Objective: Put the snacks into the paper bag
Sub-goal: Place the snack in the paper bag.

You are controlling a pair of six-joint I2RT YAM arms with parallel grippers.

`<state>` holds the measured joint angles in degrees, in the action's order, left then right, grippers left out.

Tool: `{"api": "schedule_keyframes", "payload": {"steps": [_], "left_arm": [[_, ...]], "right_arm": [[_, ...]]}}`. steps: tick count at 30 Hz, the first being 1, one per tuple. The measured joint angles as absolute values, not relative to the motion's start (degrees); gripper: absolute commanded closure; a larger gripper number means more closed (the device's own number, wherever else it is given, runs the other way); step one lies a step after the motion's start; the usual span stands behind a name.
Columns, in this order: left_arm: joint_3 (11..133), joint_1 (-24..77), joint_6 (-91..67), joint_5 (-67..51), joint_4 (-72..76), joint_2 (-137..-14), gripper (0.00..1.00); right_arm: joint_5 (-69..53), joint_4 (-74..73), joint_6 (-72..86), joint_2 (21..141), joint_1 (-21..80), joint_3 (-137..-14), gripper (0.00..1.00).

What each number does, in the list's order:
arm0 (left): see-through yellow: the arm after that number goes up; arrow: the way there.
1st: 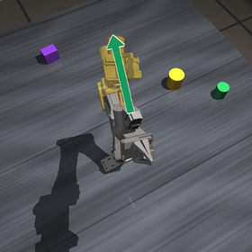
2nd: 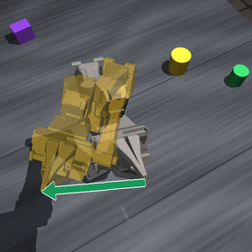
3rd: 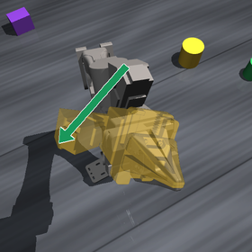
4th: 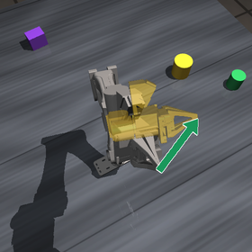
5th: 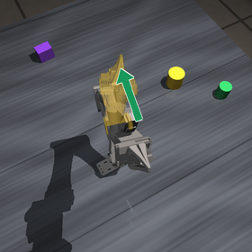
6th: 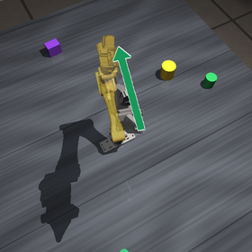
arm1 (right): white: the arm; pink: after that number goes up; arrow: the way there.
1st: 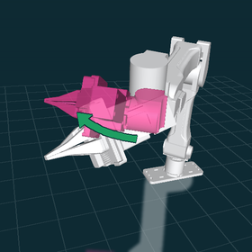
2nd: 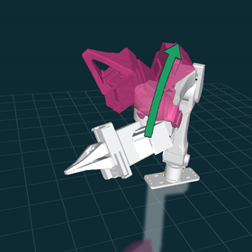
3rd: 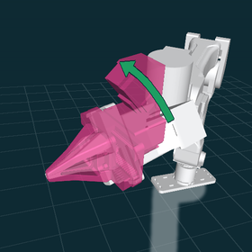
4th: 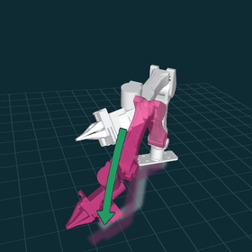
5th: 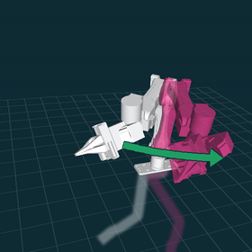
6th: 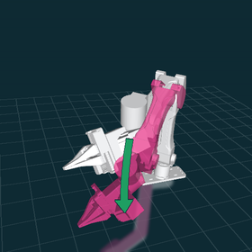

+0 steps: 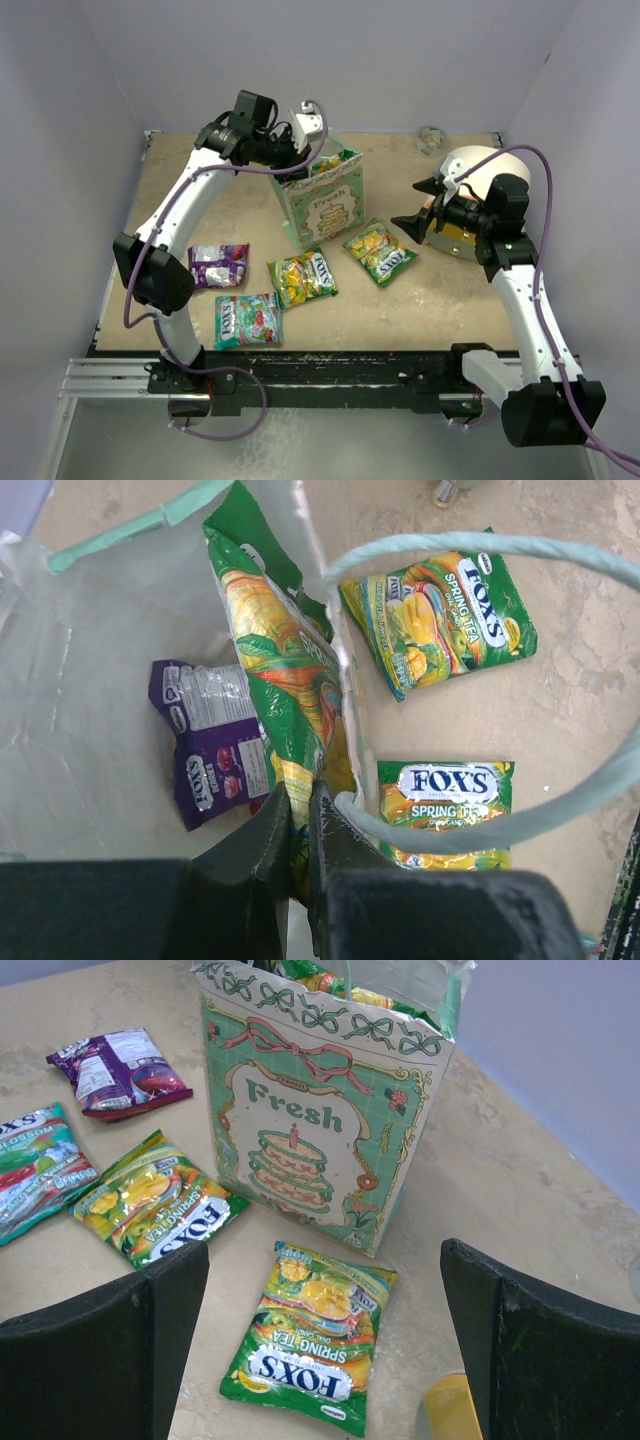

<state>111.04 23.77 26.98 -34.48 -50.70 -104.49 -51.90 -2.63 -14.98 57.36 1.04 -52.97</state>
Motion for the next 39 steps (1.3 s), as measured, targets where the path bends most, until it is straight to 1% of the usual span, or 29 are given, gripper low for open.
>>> {"api": "schedule_keyframes", "payload": {"steps": [3, 7, 18, 22, 29, 34, 39], "left_arm": [[110.7, 23.8, 26.3, -34.5, -51.0, -104.5, 0.78], [110.7, 23.8, 25.8, -34.6, -51.1, -104.5, 0.72], [110.7, 23.8, 25.7, -34.9, -50.7, -104.5, 0.68], [110.7, 23.8, 26.2, -34.1, -50.2, -104.2, 0.64], [110.7, 23.8, 27.2, -28.4, -47.9, -101.8, 0.52], [110.7, 23.8, 27.9, -22.6, -44.9, -98.2, 0.38], [109.8, 23.4, 27.8, -16.9, -42.0, -94.0, 0.3]], "right_arm": [[-51.9, -2.6, -15.0, 57.4, 1.0, -53.0, 0.0], [-51.9, -2.5, -15.0, 57.4, 1.0, -53.0, 0.0], [-51.9, -2.2, -15.0, 57.4, 1.0, -52.9, 0.0], [-51.9, -2.2, -15.0, 57.4, 1.0, -52.9, 0.0], [-51.9, -2.2, -15.0, 57.4, 1.0, -52.9, 0.0], [-51.9, -2.2, -15.0, 57.4, 1.0, -52.9, 0.0], [-51.9, -2.2, -15.0, 57.4, 1.0, -52.9, 0.0]]}}
